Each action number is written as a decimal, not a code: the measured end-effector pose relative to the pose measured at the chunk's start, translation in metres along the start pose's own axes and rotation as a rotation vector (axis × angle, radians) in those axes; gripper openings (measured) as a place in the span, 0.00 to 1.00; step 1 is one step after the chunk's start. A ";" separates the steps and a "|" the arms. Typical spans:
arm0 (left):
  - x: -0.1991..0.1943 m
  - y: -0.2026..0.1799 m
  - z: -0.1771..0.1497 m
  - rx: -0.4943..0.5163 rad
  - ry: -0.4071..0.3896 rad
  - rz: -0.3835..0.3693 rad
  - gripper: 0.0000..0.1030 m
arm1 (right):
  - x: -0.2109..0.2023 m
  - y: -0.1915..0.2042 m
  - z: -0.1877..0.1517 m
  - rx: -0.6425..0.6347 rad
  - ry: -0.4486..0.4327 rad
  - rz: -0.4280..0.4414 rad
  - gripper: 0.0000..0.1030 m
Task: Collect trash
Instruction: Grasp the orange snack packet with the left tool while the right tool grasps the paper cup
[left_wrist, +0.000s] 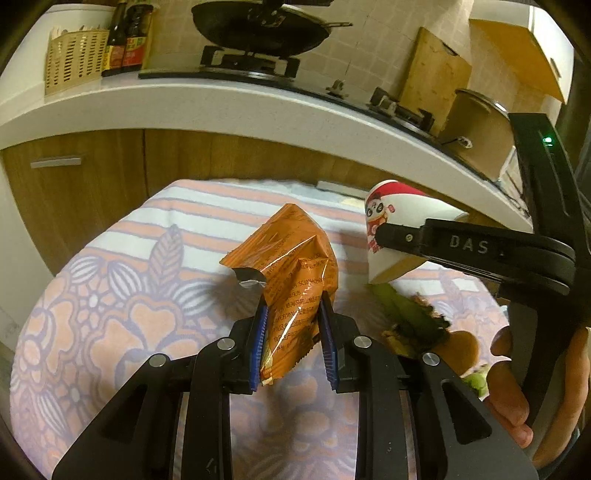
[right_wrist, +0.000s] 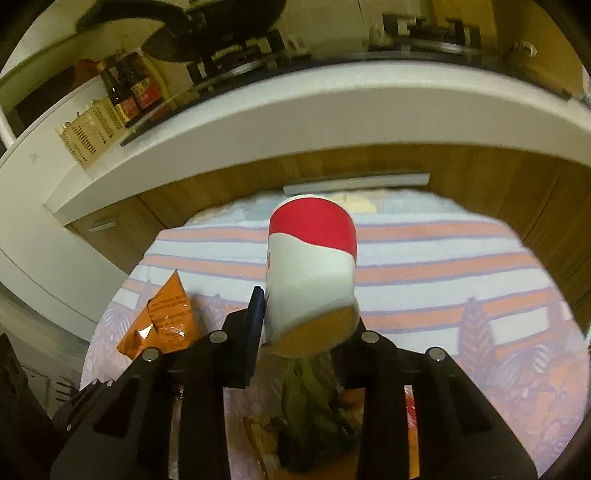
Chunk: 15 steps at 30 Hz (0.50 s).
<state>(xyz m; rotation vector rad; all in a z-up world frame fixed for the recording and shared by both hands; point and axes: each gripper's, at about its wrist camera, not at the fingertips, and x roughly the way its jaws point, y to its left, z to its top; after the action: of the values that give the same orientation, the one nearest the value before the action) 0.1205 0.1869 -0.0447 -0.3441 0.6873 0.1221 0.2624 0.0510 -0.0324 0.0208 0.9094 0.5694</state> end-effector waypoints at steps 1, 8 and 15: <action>-0.003 -0.003 0.000 0.006 -0.007 -0.005 0.23 | -0.008 -0.001 0.000 -0.007 -0.012 0.000 0.28; -0.022 -0.026 0.004 0.023 -0.029 -0.055 0.23 | -0.053 -0.013 -0.005 -0.051 -0.079 -0.061 0.28; -0.044 -0.071 0.011 0.085 -0.055 -0.109 0.23 | -0.099 -0.038 -0.020 -0.039 -0.131 -0.086 0.28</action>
<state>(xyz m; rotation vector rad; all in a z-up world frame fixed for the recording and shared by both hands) 0.1093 0.1247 0.0104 -0.2951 0.6159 -0.0015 0.2178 -0.0328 0.0182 -0.0164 0.7676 0.4998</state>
